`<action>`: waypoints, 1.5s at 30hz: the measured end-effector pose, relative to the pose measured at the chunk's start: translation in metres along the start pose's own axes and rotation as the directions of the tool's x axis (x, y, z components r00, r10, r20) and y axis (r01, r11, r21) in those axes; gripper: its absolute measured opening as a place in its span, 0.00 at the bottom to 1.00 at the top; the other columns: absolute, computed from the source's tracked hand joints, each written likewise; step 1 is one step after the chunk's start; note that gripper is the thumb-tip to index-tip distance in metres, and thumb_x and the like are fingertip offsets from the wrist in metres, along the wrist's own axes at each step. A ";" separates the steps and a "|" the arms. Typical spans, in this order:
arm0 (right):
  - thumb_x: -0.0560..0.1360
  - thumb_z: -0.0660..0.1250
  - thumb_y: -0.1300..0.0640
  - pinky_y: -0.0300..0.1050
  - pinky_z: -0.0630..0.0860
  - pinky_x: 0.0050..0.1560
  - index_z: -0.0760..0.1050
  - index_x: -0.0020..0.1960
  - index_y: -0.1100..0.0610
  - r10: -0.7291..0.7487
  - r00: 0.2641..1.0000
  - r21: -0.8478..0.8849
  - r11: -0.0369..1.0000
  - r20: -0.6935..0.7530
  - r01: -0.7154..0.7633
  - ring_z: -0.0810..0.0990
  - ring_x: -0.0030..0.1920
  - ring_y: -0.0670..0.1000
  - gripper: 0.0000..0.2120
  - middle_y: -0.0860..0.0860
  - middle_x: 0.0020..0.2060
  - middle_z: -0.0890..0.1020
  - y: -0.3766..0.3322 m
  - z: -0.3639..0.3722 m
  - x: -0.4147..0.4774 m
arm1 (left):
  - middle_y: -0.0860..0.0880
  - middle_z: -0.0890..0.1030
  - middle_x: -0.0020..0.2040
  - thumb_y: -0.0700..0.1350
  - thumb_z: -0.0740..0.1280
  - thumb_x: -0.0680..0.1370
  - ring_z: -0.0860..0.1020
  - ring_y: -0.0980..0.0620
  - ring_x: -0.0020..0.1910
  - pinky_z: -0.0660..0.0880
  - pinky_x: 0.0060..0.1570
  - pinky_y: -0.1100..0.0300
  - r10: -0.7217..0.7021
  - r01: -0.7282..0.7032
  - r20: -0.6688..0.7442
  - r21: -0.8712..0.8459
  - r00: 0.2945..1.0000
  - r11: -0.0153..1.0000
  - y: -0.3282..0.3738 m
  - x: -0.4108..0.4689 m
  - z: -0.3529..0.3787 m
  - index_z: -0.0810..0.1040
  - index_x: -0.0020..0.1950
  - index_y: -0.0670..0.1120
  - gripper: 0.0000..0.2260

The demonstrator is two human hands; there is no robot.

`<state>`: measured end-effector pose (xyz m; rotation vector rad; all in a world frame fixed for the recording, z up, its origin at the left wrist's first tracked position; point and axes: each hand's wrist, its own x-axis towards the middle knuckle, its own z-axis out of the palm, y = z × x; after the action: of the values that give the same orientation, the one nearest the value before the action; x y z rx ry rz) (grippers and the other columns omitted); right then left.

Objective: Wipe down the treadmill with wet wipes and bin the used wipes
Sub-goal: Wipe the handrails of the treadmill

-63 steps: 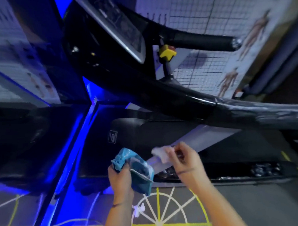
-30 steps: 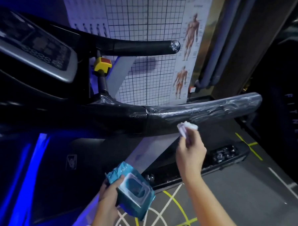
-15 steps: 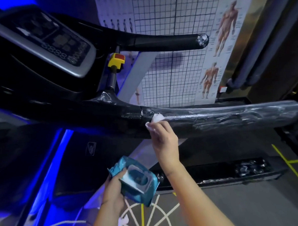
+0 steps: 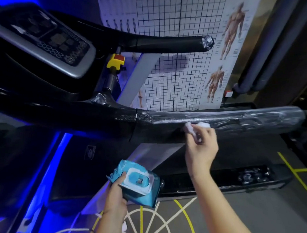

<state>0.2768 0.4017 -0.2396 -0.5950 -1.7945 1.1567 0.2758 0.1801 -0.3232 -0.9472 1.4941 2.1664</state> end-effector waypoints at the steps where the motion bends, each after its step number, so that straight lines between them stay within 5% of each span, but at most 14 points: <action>1: 0.75 0.75 0.59 0.31 0.70 0.42 0.84 0.47 0.57 -0.004 0.999 0.055 0.998 0.039 0.002 0.77 0.39 0.44 0.01 0.49 0.41 0.79 -0.009 0.005 -0.006 | 0.45 0.88 0.43 0.46 0.68 0.83 0.84 0.44 0.41 0.81 0.37 0.51 -0.002 0.002 -0.004 0.016 1.000 1.000 0.000 -0.002 0.000 0.83 0.55 0.44 0.07; 7: 0.75 0.74 0.53 0.48 0.78 0.38 0.79 0.44 0.52 0.195 0.879 0.165 0.943 0.434 -0.290 0.77 0.33 0.44 0.05 0.45 0.32 0.81 -0.029 0.050 -0.027 | 0.47 0.86 0.34 0.44 0.66 0.84 0.81 0.43 0.42 0.76 0.44 0.52 0.004 -0.004 0.006 0.051 1.000 0.999 -0.004 -0.010 0.004 0.82 0.48 0.45 0.08; 9: 0.75 0.74 0.54 0.50 0.79 0.40 0.79 0.45 0.53 0.256 0.850 0.204 0.901 0.460 -0.382 0.80 0.35 0.46 0.05 0.47 0.34 0.82 -0.029 0.056 -0.028 | 0.46 0.87 0.36 0.44 0.66 0.84 0.81 0.43 0.43 0.76 0.45 0.52 -0.008 0.008 0.022 0.026 1.000 1.000 -0.005 -0.012 0.003 0.83 0.50 0.43 0.08; 12: 0.75 0.75 0.58 0.40 0.73 0.38 0.80 0.46 0.59 0.340 0.806 0.300 0.801 0.484 -0.518 0.75 0.32 0.45 0.06 0.48 0.30 0.78 -0.025 0.051 -0.029 | 0.43 0.88 0.42 0.46 0.65 0.84 0.82 0.41 0.46 0.77 0.46 0.50 -0.032 0.032 0.033 -0.001 0.999 0.999 -0.003 -0.012 0.005 0.83 0.53 0.42 0.10; 15: 0.75 0.76 0.60 0.40 0.74 0.39 0.80 0.48 0.65 0.496 0.769 0.450 0.625 0.402 -0.638 0.73 0.34 0.46 0.09 0.52 0.32 0.76 -0.016 0.042 -0.024 | 0.46 0.86 0.34 0.46 0.65 0.84 0.80 0.43 0.42 0.74 0.42 0.52 -0.023 0.022 0.023 0.053 0.999 0.998 -0.002 -0.019 0.014 0.81 0.48 0.46 0.08; 18: 0.76 0.74 0.62 0.39 0.74 0.37 0.77 0.52 0.69 0.540 0.778 0.534 0.576 0.320 -0.619 0.74 0.33 0.44 0.12 0.49 0.30 0.77 -0.005 0.029 -0.006 | 0.48 0.85 0.31 0.43 0.66 0.84 0.78 0.44 0.41 0.72 0.43 0.53 -0.013 0.013 0.007 0.065 1.000 0.998 -0.004 -0.024 0.023 0.79 0.46 0.46 0.07; 24: 0.77 0.74 0.59 0.41 0.70 0.36 0.74 0.46 0.56 0.537 0.819 0.608 0.587 0.200 -0.534 0.72 0.35 0.47 0.08 0.49 0.32 0.74 0.020 0.003 0.027 | 0.47 0.88 0.38 0.44 0.66 0.84 0.80 0.44 0.43 0.74 0.43 0.54 -0.018 0.015 0.034 0.071 0.999 0.997 -0.016 -0.019 0.029 0.81 0.56 0.45 0.05; 28: 0.76 0.75 0.55 0.43 0.75 0.44 0.76 0.47 0.55 0.606 0.795 0.629 0.608 0.026 -0.484 0.74 0.41 0.49 0.08 0.52 0.38 0.76 0.040 -0.012 0.042 | 0.42 0.86 0.48 0.45 0.66 0.84 0.80 0.44 0.42 0.74 0.43 0.53 -0.033 0.030 0.038 0.088 0.999 0.996 -0.014 -0.021 0.030 0.81 0.50 0.45 0.06; 33: 0.76 0.71 0.54 0.43 0.76 0.47 0.75 0.49 0.54 0.666 0.734 0.608 0.639 -0.132 -0.471 0.78 0.41 0.46 0.06 0.49 0.42 0.79 0.057 -0.042 0.059 | 0.45 0.83 0.45 0.45 0.66 0.84 0.79 0.43 0.42 0.73 0.44 0.52 -0.031 0.025 0.072 0.086 0.997 0.996 -0.010 -0.026 0.031 0.80 0.47 0.46 0.08; 40: 0.82 0.66 0.54 0.44 0.74 0.32 0.71 0.49 0.55 0.544 0.837 0.627 0.632 0.060 -0.456 0.75 0.34 0.52 0.07 0.56 0.37 0.75 0.035 -0.033 0.034 | 0.43 0.84 0.47 0.46 0.68 0.83 0.82 0.43 0.44 0.76 0.48 0.52 -0.037 0.029 0.099 0.082 0.994 0.996 -0.019 -0.020 0.043 0.81 0.52 0.46 0.05; 45: 0.81 0.67 0.58 0.45 0.80 0.37 0.73 0.43 0.56 0.501 0.787 0.642 0.478 0.361 -0.599 0.82 0.39 0.57 0.08 0.55 0.38 0.78 0.024 -0.010 0.013 | 0.49 0.88 0.38 0.44 0.68 0.83 0.86 0.49 0.34 0.77 0.44 0.53 -0.018 0.007 0.121 0.097 0.993 0.995 -0.034 -0.017 0.053 0.82 0.55 0.45 0.05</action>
<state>0.2778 0.4271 -0.2542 -0.6221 -1.0335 2.2650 0.2917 0.2437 -0.3231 -0.7763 1.5149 2.0831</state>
